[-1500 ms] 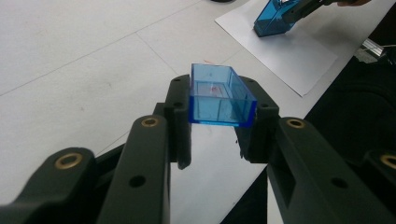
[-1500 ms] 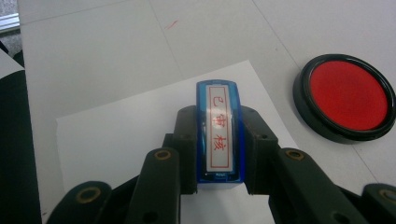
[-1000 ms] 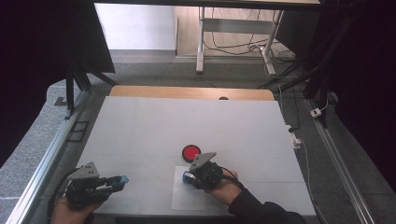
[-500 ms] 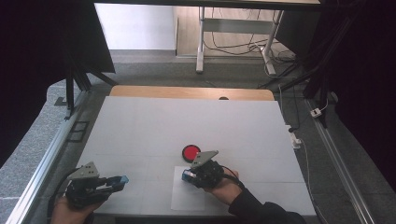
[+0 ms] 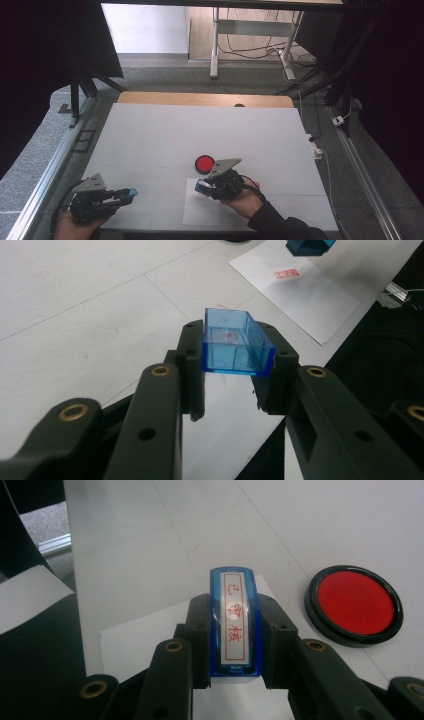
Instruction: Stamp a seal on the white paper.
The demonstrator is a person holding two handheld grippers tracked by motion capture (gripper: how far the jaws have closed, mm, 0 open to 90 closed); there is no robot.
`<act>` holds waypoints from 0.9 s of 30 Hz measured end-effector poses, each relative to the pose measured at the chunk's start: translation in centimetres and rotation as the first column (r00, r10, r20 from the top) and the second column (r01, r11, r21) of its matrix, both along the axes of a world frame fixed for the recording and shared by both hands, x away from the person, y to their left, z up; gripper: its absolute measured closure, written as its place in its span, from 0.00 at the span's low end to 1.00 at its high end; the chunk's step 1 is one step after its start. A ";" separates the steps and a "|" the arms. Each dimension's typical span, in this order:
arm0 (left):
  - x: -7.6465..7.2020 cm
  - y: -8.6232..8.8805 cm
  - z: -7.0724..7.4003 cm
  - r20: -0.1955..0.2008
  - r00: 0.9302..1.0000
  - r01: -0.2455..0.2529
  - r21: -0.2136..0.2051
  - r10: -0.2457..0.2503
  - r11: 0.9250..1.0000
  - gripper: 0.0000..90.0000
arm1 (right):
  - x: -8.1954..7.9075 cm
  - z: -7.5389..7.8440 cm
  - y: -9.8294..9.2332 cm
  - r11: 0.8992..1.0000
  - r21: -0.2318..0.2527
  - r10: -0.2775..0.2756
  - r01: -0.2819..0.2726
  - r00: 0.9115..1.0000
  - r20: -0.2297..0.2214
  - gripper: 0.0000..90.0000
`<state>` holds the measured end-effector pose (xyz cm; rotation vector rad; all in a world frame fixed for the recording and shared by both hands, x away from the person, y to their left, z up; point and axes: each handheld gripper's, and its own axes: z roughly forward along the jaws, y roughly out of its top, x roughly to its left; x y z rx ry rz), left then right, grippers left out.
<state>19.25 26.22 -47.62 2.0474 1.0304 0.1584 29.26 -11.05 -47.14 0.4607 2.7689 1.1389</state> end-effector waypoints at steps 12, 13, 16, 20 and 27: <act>0.0 0.0 0.0 0.000 1.000 0.000 -0.002 0.000 1.000 0.75 | -0.1 2.3 -1.7 0.993 0.114 -0.029 0.028 1.000 0.010 0.79; 0.0 0.0 0.0 0.000 1.000 0.000 -0.002 0.000 1.000 0.75 | -0.1 2.5 -1.9 0.992 0.122 -0.030 0.028 0.999 0.014 0.79; 0.0 0.0 0.0 0.000 1.000 -0.001 -0.002 0.001 1.000 0.75 | -0.2 3.1 -2.3 0.989 0.148 -0.028 0.024 0.999 0.025 0.79; 0.0 0.0 0.0 -0.001 1.000 -0.001 -0.002 0.001 1.000 0.75 | -0.3 3.8 -2.7 0.984 0.178 -0.035 0.028 0.999 0.034 0.79; 0.0 0.0 0.0 0.000 1.000 0.000 0.002 0.000 1.000 0.75 | -0.4 4.3 -3.0 0.979 0.202 -0.031 0.025 0.999 0.028 0.79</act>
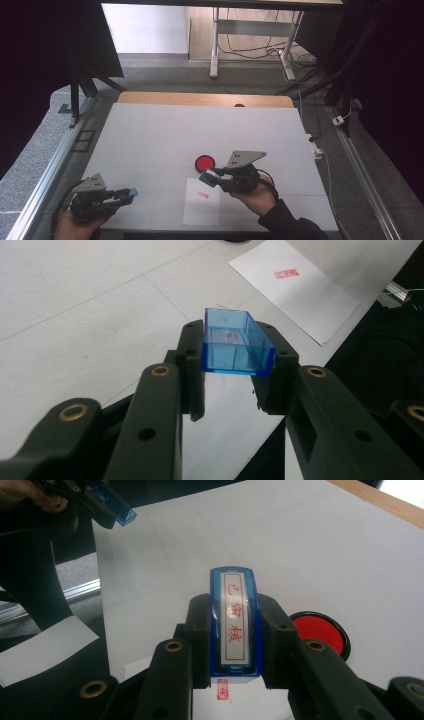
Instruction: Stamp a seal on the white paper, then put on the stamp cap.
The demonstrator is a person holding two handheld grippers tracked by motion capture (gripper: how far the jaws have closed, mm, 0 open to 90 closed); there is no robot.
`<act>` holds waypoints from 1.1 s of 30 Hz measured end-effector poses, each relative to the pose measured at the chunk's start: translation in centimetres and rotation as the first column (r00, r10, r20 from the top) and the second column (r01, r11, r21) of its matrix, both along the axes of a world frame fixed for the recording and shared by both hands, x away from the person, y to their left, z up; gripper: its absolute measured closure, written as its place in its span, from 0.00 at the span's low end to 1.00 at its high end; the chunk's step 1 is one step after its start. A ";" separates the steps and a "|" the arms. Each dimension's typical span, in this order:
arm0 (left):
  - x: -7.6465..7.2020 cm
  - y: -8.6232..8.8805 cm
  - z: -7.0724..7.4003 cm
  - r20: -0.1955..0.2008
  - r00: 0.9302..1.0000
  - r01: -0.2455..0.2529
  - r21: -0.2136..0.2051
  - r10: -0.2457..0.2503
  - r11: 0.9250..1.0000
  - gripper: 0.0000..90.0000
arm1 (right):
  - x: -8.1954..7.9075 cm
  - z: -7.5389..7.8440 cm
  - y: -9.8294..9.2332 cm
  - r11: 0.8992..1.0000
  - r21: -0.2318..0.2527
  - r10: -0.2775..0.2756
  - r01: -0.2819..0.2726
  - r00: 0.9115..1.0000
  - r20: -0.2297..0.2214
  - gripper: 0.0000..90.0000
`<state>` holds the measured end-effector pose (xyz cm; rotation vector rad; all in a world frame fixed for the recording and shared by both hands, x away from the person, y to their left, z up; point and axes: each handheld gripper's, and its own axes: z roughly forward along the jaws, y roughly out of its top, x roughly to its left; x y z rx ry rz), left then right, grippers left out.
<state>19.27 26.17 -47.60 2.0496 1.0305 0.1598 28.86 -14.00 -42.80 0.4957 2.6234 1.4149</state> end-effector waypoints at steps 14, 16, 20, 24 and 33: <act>0.6 -1.0 0.5 -0.010 0.998 0.055 0.005 -0.055 0.998 0.76 | 0.0 0.8 0.0 0.998 0.049 0.027 -0.026 0.999 -0.023 0.79; 0.8 -1.2 0.6 -0.006 0.997 0.071 0.004 -0.071 0.998 0.76 | 0.0 0.9 0.0 0.998 0.057 0.029 -0.027 0.999 -0.026 0.79; 1.2 -1.9 1.1 0.012 0.992 0.128 0.006 -0.128 0.992 0.76 | 0.1 1.2 0.0 0.997 0.069 0.033 -0.031 0.999 -0.031 0.79; 1.8 -2.8 1.5 0.031 0.984 0.177 -0.009 -0.176 0.984 0.76 | 0.1 1.4 0.0 0.996 0.078 0.038 -0.035 0.998 -0.041 0.79; 3.4 -4.9 1.9 0.049 0.960 0.279 -0.053 -0.277 0.959 0.76 | -0.1 1.8 0.0 0.994 0.094 0.066 -0.062 0.997 -0.040 0.79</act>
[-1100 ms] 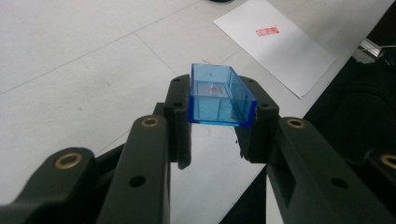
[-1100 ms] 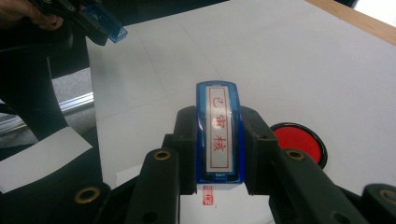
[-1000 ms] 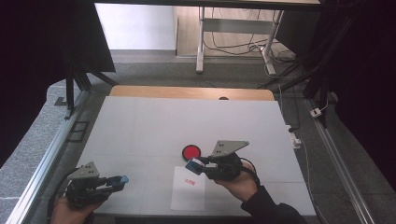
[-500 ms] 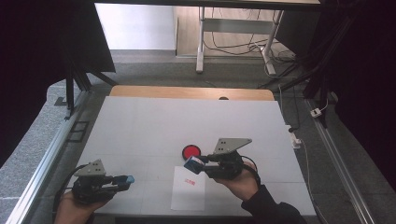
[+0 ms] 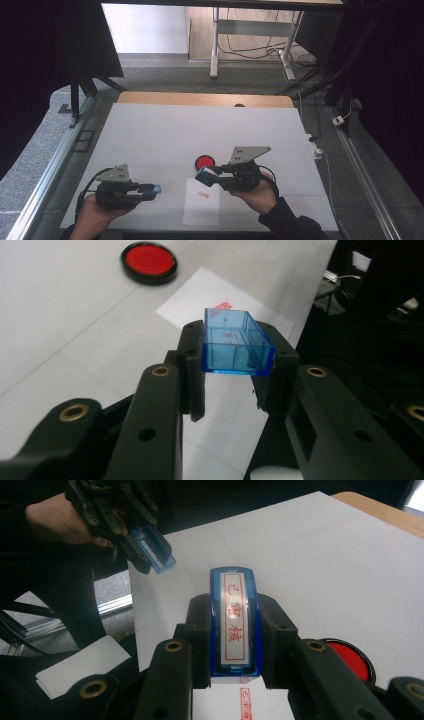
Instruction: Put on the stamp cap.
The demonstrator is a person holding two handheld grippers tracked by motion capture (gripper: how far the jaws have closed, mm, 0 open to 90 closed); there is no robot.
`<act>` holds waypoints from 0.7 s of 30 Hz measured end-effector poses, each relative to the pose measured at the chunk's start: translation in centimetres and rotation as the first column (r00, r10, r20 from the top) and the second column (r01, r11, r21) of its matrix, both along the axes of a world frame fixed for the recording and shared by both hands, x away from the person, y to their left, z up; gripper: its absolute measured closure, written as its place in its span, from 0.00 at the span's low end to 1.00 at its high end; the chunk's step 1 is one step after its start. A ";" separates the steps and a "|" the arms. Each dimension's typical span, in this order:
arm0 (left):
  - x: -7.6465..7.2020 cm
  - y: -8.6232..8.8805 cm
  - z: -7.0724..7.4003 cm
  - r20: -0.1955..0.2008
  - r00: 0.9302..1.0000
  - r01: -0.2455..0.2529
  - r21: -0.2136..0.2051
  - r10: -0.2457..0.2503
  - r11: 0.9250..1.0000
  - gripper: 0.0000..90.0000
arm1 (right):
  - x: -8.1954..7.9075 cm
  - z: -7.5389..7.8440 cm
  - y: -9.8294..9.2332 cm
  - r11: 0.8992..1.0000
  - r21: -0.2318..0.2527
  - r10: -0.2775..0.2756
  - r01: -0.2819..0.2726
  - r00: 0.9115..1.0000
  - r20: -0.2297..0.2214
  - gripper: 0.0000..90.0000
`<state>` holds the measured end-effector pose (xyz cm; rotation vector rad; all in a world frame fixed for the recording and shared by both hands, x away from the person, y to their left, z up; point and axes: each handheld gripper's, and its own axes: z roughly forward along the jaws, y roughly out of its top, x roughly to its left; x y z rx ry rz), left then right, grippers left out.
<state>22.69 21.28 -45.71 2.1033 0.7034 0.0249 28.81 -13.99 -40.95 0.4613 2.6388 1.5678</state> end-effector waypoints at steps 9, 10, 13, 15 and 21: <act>1.5 -2.3 0.2 0.021 0.994 0.112 -0.024 -0.112 0.993 0.76 | 0.0 0.4 0.1 0.999 0.020 0.026 -0.026 1.000 -0.010 0.79; 1.7 -2.6 0.3 0.021 0.992 0.123 -0.031 -0.123 0.992 0.76 | 0.0 0.4 0.0 0.999 0.019 0.028 -0.028 1.000 -0.010 0.79; 2.2 -3.3 0.3 0.024 0.988 0.154 -0.038 -0.154 0.987 0.76 | 0.0 0.5 0.0 0.999 0.027 0.036 -0.036 0.999 -0.010 0.79; 2.6 -3.7 0.3 0.024 0.985 0.175 -0.042 -0.174 0.984 0.76 | 0.0 0.5 0.0 0.999 0.032 0.043 -0.043 0.999 -0.010 0.79; 3.6 -4.7 0.3 0.030 0.975 0.222 -0.056 -0.221 0.973 0.76 | -0.1 0.6 0.2 0.998 0.036 0.061 -0.061 0.998 -0.008 0.79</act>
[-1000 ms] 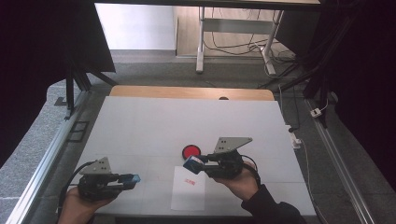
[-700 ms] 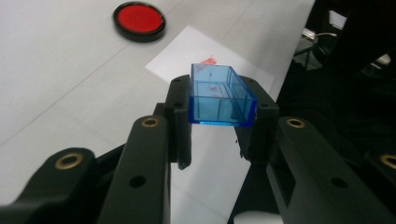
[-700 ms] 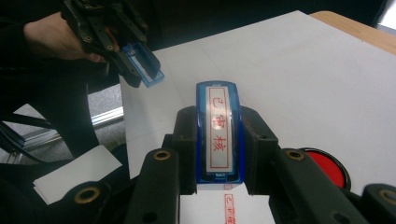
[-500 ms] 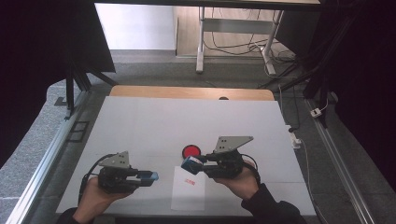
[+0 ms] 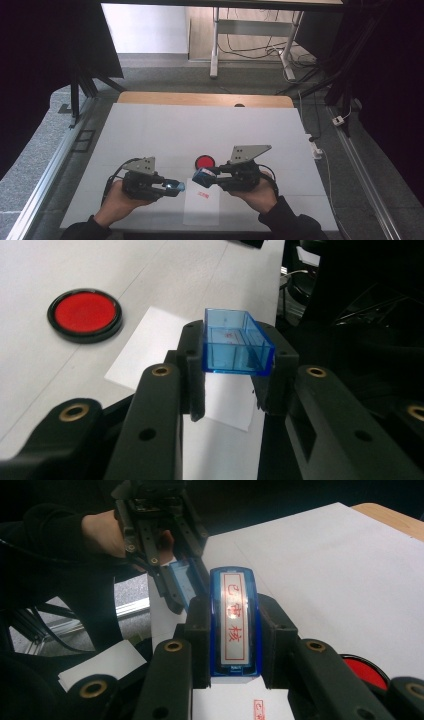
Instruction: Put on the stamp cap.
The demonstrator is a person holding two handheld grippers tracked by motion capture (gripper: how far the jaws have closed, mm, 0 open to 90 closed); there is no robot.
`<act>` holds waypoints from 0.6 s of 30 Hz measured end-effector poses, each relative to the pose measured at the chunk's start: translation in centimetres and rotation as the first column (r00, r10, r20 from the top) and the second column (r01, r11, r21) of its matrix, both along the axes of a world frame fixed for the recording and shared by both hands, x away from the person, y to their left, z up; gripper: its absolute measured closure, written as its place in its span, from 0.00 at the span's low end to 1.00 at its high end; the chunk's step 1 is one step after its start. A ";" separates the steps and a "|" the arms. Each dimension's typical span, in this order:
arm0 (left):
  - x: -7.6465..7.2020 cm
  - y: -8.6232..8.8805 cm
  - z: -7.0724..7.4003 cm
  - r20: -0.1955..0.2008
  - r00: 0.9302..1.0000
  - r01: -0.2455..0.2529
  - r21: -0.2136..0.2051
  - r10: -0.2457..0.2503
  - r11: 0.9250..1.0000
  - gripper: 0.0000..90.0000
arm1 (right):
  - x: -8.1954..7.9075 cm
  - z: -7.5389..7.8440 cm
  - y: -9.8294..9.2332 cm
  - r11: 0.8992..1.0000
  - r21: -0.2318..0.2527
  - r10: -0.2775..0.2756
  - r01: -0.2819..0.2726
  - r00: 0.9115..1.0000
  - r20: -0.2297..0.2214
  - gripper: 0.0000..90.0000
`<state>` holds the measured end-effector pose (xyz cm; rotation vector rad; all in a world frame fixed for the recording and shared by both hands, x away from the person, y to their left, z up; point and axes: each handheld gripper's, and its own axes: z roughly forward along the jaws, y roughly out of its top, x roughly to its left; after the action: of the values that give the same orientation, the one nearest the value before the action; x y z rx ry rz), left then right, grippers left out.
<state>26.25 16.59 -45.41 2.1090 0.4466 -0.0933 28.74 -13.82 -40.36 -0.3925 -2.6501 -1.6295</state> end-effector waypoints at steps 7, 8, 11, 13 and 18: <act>0.9 -1.4 0.0 0.017 0.998 0.065 -0.012 -0.065 0.998 0.76 | -0.1 0.1 0.2 1.000 -0.003 0.019 -0.019 1.000 0.004 0.79; 1.0 -1.6 0.0 0.020 0.997 0.074 -0.012 -0.074 0.997 0.76 | -0.1 0.1 0.2 1.000 -0.002 0.021 -0.021 1.000 0.004 0.79; 1.2 -2.1 0.0 0.030 0.994 0.103 -0.003 -0.103 0.995 0.76 | -0.1 0.2 0.2 1.000 0.002 0.027 -0.027 1.000 0.005 0.79; 1.3 -2.4 0.0 0.033 0.992 0.121 -0.006 -0.121 0.993 0.76 | -0.2 0.2 0.2 0.999 0.003 0.034 -0.034 0.999 0.006 0.79; 1.6 -3.1 0.0 0.045 0.986 0.162 -0.005 -0.161 0.987 0.76 | -0.3 0.3 0.4 0.999 0.004 0.047 -0.047 0.999 0.010 0.79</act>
<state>27.90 13.46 -45.38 2.1317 0.2473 -0.1413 28.41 -13.41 -40.01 -0.3206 -2.6412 -1.6277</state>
